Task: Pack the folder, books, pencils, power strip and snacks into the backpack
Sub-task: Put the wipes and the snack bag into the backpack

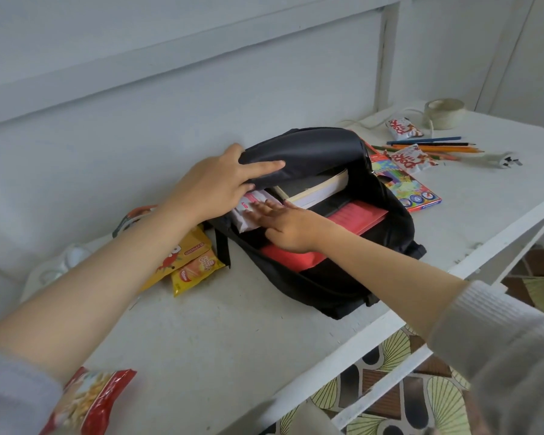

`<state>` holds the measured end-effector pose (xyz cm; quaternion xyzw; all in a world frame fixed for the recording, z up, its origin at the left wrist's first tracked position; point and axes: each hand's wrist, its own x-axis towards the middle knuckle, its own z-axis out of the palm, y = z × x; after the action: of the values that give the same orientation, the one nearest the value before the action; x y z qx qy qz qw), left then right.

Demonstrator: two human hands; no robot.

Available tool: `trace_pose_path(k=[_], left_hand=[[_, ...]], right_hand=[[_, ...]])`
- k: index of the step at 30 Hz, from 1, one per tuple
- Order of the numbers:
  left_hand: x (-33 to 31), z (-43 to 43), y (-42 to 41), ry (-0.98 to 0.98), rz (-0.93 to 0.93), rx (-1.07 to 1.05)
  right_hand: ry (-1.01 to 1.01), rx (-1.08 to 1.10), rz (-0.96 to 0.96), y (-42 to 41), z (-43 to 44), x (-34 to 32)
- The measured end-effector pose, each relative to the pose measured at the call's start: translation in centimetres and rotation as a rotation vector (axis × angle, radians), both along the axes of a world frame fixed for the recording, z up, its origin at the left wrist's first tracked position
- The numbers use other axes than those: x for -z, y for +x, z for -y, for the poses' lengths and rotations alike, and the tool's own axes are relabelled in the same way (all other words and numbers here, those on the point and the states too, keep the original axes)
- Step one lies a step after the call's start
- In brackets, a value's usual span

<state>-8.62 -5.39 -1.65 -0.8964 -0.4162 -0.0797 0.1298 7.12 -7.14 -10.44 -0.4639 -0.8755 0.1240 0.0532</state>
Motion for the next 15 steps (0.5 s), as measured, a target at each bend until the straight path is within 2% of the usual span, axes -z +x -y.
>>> trace_pose_path(k=[5, 11, 15], left_hand=[[-0.6, -0.4, -0.1, 0.003, -0.009, -0.022], [-0.8, -0.4, 0.0, -0.023, 0.016, -0.047], [-1.1, 0.0, 0.1, -0.004, 0.029, -0.066]], right_hand=[[0.116, -0.034, -0.152, 0.1, 0.5, 0.4], [-0.046, -0.042, -0.022, -0.7, -0.6, 0.5], [-0.215, -0.003, -0.040, -2.2, -1.6, -0.8]])
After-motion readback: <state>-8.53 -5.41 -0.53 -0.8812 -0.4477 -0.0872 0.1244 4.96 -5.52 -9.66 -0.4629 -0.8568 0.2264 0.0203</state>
